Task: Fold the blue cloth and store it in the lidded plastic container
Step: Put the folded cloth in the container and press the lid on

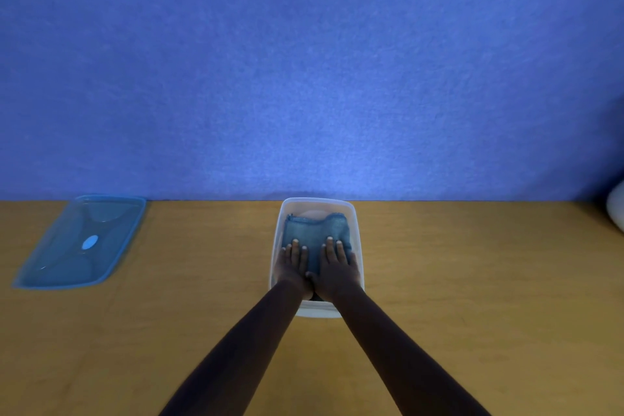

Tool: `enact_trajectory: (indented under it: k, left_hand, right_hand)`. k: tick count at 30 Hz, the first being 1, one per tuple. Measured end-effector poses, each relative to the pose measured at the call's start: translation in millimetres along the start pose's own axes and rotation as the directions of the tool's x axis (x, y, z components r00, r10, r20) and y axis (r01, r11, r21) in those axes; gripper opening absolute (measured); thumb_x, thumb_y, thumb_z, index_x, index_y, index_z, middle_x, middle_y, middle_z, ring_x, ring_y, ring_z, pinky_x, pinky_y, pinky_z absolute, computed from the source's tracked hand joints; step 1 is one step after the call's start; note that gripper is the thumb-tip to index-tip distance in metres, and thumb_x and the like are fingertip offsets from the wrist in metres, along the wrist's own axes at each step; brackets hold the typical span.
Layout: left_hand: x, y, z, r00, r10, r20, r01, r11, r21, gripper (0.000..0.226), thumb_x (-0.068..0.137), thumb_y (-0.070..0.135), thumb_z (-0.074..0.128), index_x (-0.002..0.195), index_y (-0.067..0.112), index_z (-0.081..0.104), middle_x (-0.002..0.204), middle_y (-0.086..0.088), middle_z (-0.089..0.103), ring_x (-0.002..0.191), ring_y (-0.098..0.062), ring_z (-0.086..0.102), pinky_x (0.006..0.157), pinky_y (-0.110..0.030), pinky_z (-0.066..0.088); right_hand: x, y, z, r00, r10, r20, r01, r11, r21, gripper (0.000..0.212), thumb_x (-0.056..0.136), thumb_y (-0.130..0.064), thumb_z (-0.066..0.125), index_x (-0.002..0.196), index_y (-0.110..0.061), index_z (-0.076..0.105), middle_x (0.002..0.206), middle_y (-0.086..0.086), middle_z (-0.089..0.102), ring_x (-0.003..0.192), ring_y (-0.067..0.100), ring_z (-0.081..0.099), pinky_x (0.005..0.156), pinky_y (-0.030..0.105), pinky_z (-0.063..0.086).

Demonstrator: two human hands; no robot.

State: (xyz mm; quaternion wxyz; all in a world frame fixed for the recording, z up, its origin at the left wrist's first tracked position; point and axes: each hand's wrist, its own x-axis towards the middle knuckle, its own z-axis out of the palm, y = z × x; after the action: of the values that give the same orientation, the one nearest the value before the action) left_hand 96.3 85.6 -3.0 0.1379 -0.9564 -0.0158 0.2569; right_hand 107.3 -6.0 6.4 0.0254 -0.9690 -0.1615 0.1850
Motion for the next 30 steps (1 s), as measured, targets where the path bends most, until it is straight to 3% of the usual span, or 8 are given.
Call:
enact_trajectory:
  k: [6, 13, 16, 18, 20, 24, 27, 30]
  left_hand:
    - [0, 0, 1, 1.0, -0.019, -0.009, 0.019, 1.0, 0.014, 0.071, 0.098, 0.038, 0.019, 0.142, -0.002, -0.019, 0.154, -0.02, -0.022, 0.145, -0.027, -0.015, 0.119, -0.037, -0.006]
    - [1, 2, -5, 0.999, -0.048, 0.007, 0.048, 0.999, 0.014, 0.07, 0.099, 0.036, 0.022, 0.144, -0.001, -0.016, 0.156, -0.017, -0.018, 0.147, -0.025, -0.01, 0.12, -0.036, -0.002]
    - [0, -2, -12, 0.999, -0.028, -0.035, 0.027, 0.999, -0.034, 0.061, 0.1, 0.032, 0.018, 0.146, -0.001, -0.006, 0.158, -0.017, -0.007, 0.147, -0.025, 0.002, 0.119, -0.035, 0.007]
    - [1, -7, -16, 0.992, 0.01, -0.123, -0.018, 0.998, -0.063, 0.054, 0.1, 0.029, 0.019, 0.146, 0.001, 0.014, 0.157, -0.016, 0.014, 0.146, -0.025, 0.014, 0.117, -0.036, 0.014]
    - [-3, -14, -20, 0.971, 0.078, -0.225, -0.094, 0.994, -0.062, 0.047, 0.099, 0.027, 0.023, 0.139, 0.005, 0.036, 0.149, -0.016, 0.034, 0.143, -0.028, 0.02, 0.117, -0.04, 0.015]
    - [-15, -34, -27, 0.851, 0.154, -0.502, -0.216, 0.974, -0.067, 0.042, 0.092, 0.016, 0.031, 0.123, 0.005, 0.057, 0.137, -0.016, 0.051, 0.141, -0.029, 0.029, 0.117, -0.04, 0.021]
    - [-26, -58, -28, 0.772, 0.095, -0.628, -0.207, 0.972, -0.108, 0.046, 0.07, 0.021, 0.034, 0.088, 0.013, 0.076, 0.102, -0.005, 0.073, 0.106, -0.022, 0.067, 0.089, -0.032, 0.053]
    - [-33, -84, -16, 0.723, -0.027, -0.691, -0.166, 0.963, -0.212, 0.039, 0.074, 0.022, 0.039, 0.091, 0.013, 0.074, 0.103, -0.009, 0.073, 0.1, -0.026, 0.07, 0.08, -0.034, 0.057]
  right_hand:
    - [10, 0, 3, 0.99, 0.024, 0.135, -0.021, 1.0, -0.02, 0.073, 0.096, -0.048, 0.02, 0.145, -0.003, -0.013, 0.156, 0.012, -0.021, 0.145, 0.022, -0.017, 0.119, 0.04, -0.008]
    - [12, 1, 3, 0.988, 0.01, 0.157, -0.008, 1.0, -0.014, 0.07, 0.097, -0.046, 0.017, 0.145, -0.003, -0.012, 0.155, 0.013, -0.021, 0.145, 0.023, -0.017, 0.118, 0.041, -0.009]
    - [12, 0, -2, 0.99, -0.007, 0.139, 0.0, 0.999, 0.049, 0.065, 0.099, -0.041, 0.016, 0.147, -0.003, -0.004, 0.157, 0.014, -0.014, 0.146, 0.025, -0.011, 0.118, 0.043, -0.005]
    - [10, -1, -9, 0.993, -0.013, 0.116, -0.002, 0.991, 0.135, 0.059, 0.099, -0.037, 0.017, 0.147, -0.004, 0.008, 0.158, 0.015, -0.007, 0.146, 0.027, -0.004, 0.118, 0.045, 0.001]
    - [7, -1, -15, 0.998, -0.019, 0.06, 0.005, 0.973, 0.232, 0.052, 0.1, -0.033, 0.019, 0.143, -0.005, 0.025, 0.157, 0.016, 0.005, 0.146, 0.029, 0.005, 0.118, 0.047, 0.008]
    - [3, -12, -28, 0.986, 0.031, -0.161, 0.038, 0.91, 0.412, 0.043, 0.099, -0.027, 0.025, 0.128, -0.002, 0.045, 0.144, 0.02, 0.036, 0.137, 0.032, 0.031, 0.113, 0.047, 0.024]
    - [-1, -33, -39, 0.929, 0.001, -0.37, 0.185, 0.864, 0.468, 0.034, 0.097, -0.02, 0.033, 0.119, -0.002, 0.053, 0.13, 0.019, 0.05, 0.121, 0.035, 0.048, 0.105, 0.044, 0.035]
    - [-7, -61, -46, 0.88, -0.055, -0.472, 0.318, 0.806, 0.5, 0.035, 0.095, -0.023, 0.036, 0.12, -0.005, 0.053, 0.131, 0.015, 0.05, 0.12, 0.03, 0.048, 0.101, 0.039, 0.039]
